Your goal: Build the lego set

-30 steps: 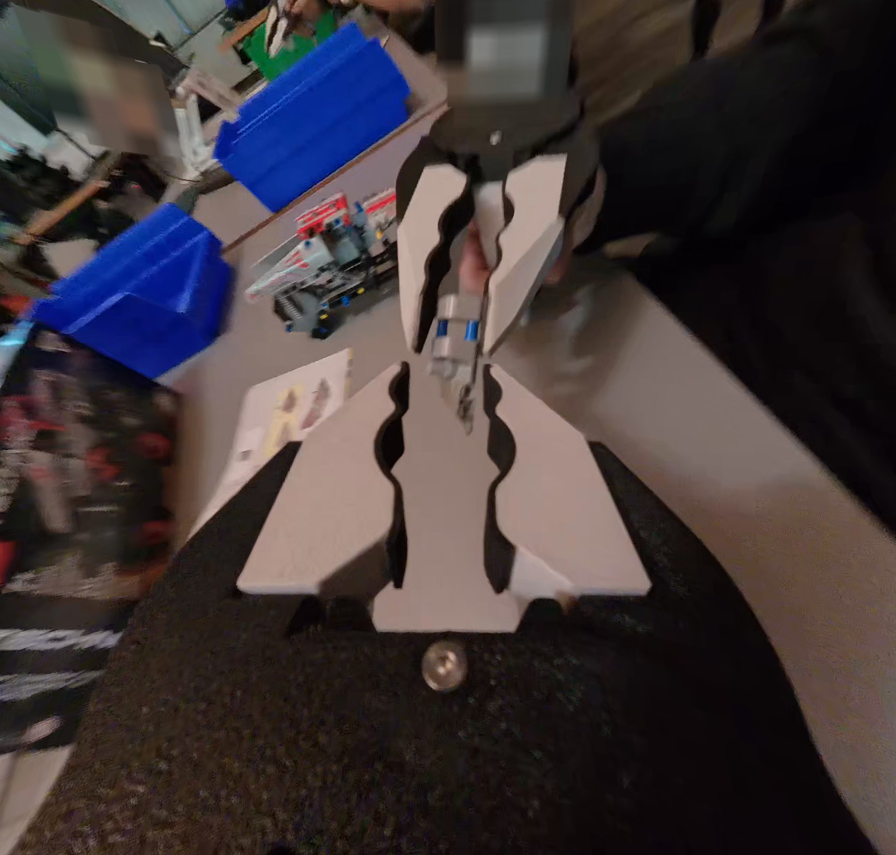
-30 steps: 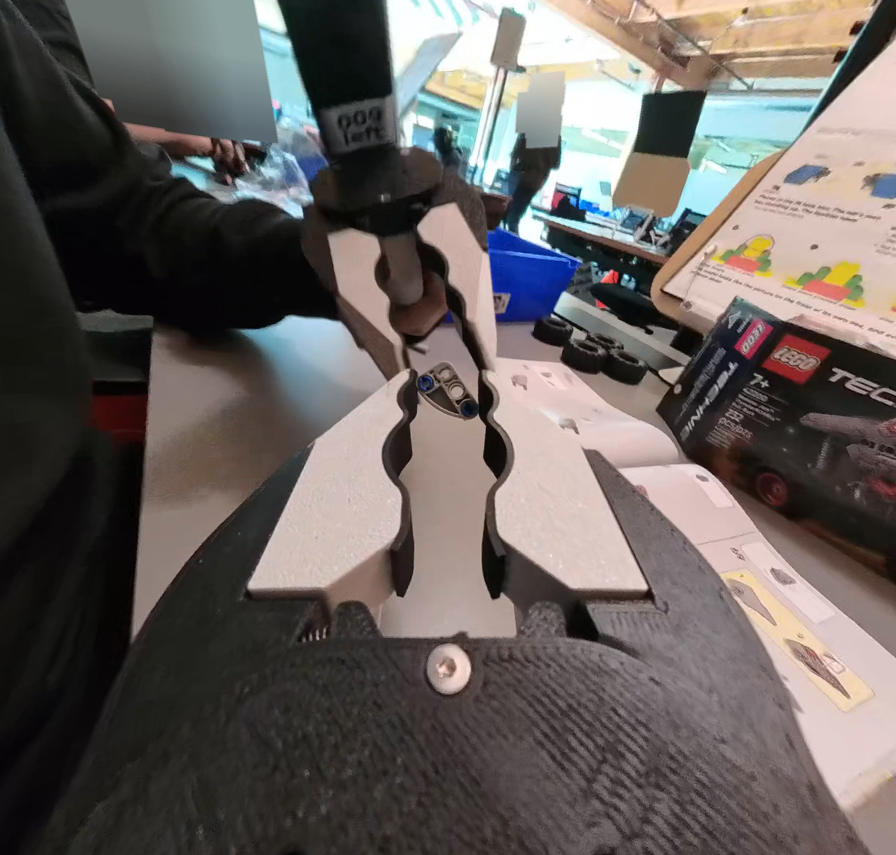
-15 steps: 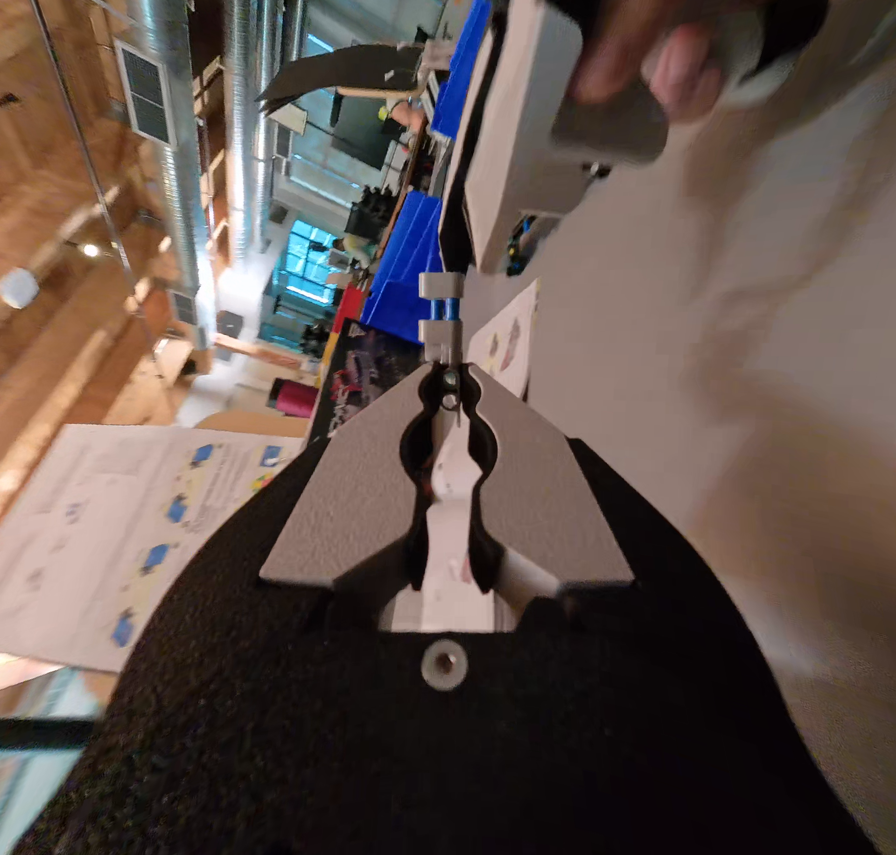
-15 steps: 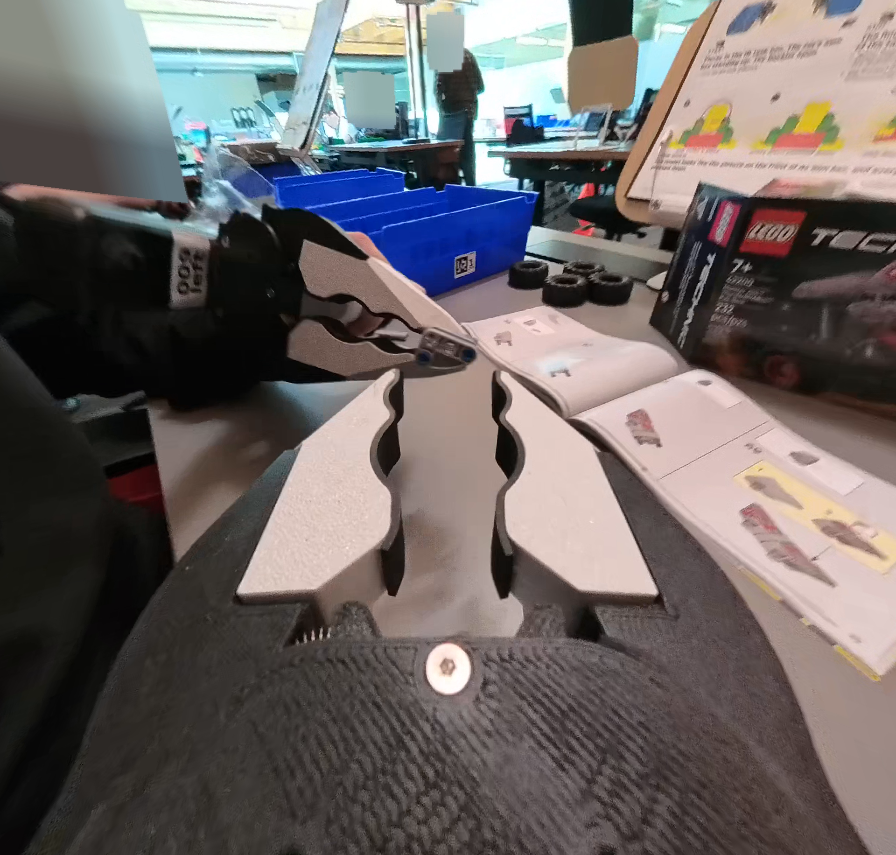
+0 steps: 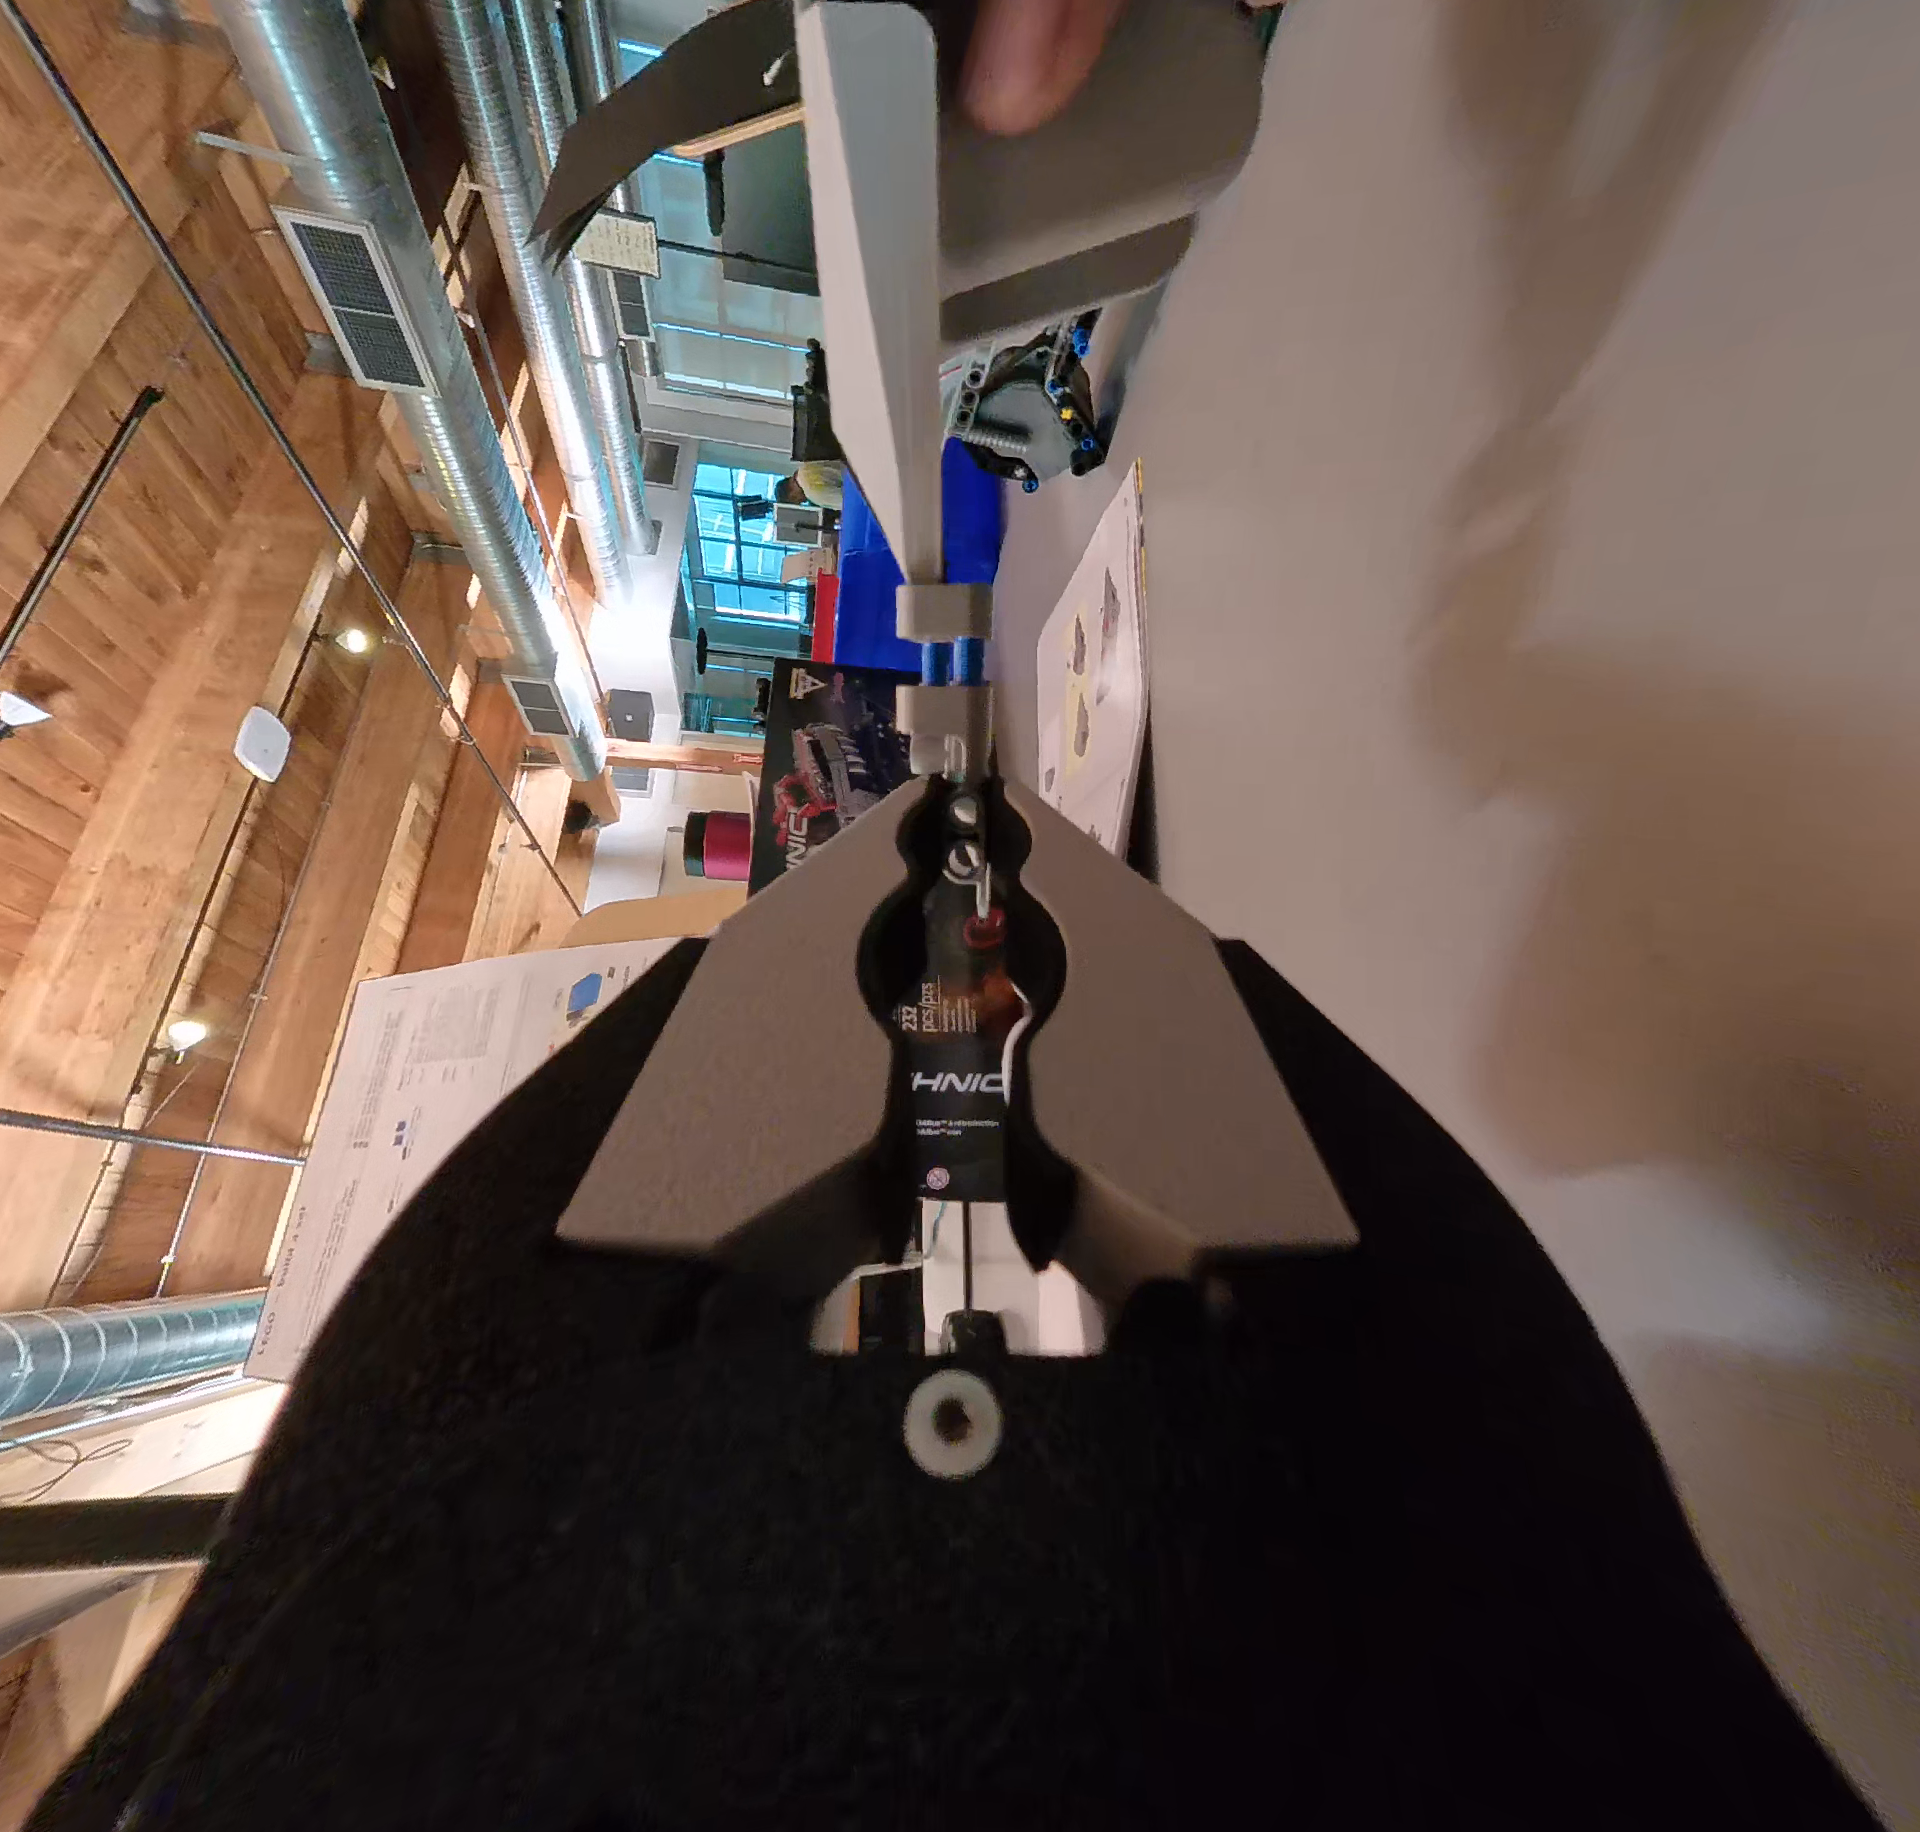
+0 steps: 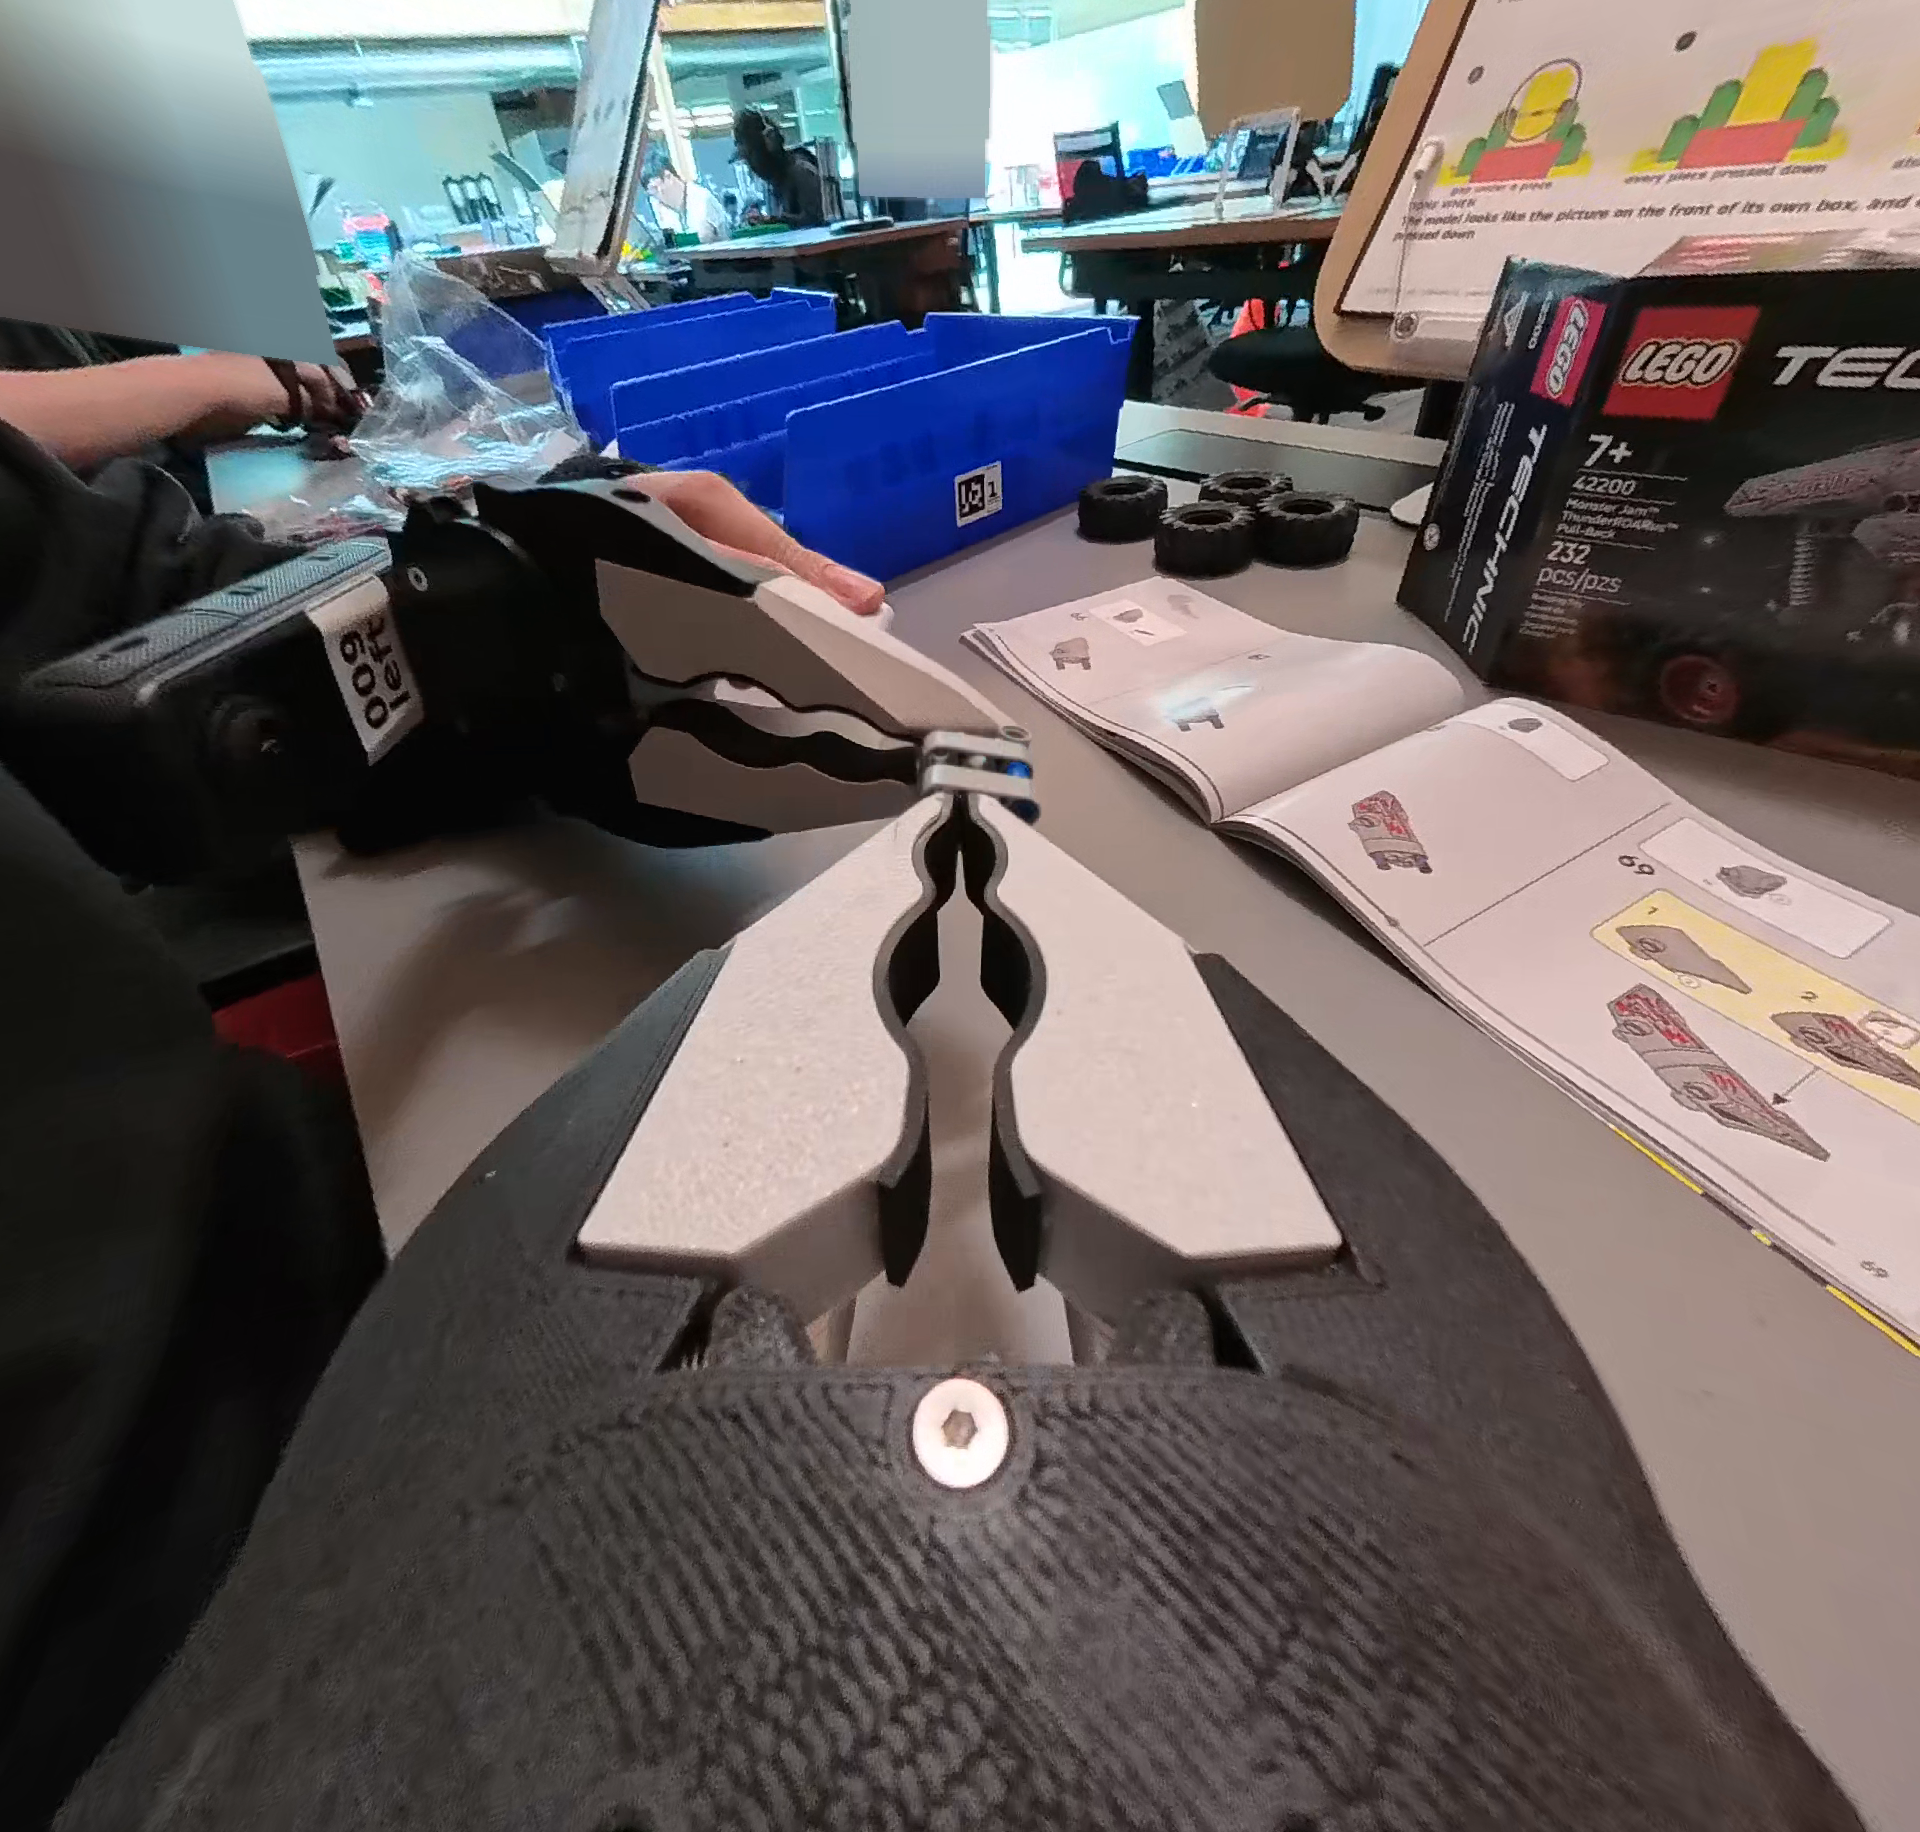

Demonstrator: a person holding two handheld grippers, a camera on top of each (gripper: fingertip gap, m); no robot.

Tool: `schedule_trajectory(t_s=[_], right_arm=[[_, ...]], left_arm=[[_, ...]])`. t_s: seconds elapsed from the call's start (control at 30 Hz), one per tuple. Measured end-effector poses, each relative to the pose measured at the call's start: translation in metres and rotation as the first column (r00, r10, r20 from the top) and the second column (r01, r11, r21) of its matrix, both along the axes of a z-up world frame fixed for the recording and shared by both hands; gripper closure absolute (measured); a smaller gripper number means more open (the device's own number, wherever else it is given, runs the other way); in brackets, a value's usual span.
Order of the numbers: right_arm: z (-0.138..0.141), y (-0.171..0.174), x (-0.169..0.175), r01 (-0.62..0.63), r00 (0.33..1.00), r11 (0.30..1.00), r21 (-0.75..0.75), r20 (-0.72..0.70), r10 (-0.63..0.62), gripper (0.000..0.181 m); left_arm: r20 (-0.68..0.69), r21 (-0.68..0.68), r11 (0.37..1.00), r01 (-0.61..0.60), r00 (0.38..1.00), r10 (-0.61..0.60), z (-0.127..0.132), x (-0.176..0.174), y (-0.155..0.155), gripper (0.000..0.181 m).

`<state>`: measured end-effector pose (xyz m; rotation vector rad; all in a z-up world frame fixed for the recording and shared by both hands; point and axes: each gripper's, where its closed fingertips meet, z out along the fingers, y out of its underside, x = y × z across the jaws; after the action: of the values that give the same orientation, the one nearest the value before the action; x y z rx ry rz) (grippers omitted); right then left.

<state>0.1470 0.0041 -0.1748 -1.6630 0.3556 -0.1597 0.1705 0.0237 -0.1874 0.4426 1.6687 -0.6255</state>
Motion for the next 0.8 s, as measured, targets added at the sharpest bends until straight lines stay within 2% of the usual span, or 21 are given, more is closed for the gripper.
schedule_trajectory(t_s=[0.03, 0.3, 0.43, 0.8], right_arm=[[-0.003, 0.001, -0.001, -0.011, 1.0, 1.0, -0.007, -0.012, 0.011, 0.181], [-0.01, 0.006, 0.001, -0.026, 0.996, 1.0, -0.012, -0.086, 0.024, 0.181], [-0.008, 0.002, 0.007, -0.002, 0.994, 1.0, 0.01, -0.109, 0.003, 0.181], [-0.013, 0.007, 0.006, -0.009, 0.993, 1.0, -0.025, -0.116, 0.006, 0.181]], left_arm=[[0.0, 0.004, 1.0, 0.004, 1.0, -0.004, -0.002, 0.0, 0.0, 0.177], [-0.022, 0.009, 1.0, -0.002, 1.0, 0.002, -0.009, 0.0, 0.005, 0.178], [-0.031, -0.036, 0.999, -0.001, 1.0, 0.0, -0.003, 0.002, 0.005, 0.177], [-0.072, -0.013, 1.0, 0.005, 0.997, -0.006, -0.011, 0.0, 0.008, 0.178]])
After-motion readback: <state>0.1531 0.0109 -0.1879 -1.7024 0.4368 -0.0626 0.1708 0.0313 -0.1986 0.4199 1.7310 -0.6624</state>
